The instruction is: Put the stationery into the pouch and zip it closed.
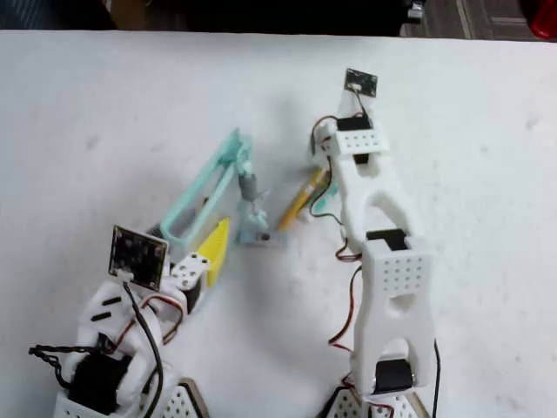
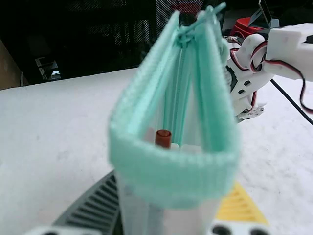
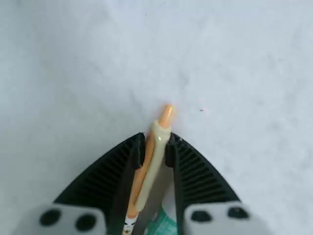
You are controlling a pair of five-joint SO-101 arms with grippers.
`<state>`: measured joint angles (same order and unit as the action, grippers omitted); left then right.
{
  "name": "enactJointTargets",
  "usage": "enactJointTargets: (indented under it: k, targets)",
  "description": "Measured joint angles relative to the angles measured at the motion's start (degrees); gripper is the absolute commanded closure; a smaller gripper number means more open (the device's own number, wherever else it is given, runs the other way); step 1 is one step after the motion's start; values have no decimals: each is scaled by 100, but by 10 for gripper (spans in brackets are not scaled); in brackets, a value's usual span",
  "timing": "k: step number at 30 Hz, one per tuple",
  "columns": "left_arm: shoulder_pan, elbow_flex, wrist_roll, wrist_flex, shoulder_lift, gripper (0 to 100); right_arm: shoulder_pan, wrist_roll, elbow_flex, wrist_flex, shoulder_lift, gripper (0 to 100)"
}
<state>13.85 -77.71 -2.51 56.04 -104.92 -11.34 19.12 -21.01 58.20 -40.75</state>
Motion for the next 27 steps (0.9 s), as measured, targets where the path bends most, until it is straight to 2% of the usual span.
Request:
enactJointTargets:
  k: [7, 10, 20, 27]
  targets:
    - [0, 0, 0, 0, 0, 812, 237, 18, 9, 35, 0, 982]
    - [0, 0, 0, 0, 0, 812, 299, 18, 18, 422, 264, 982]
    - [0, 0, 0, 0, 0, 812, 360, 18, -396, 1582, 2277, 982]
    - [0, 0, 0, 0, 0, 812, 281, -651, -589, 2004, 4009, 982]
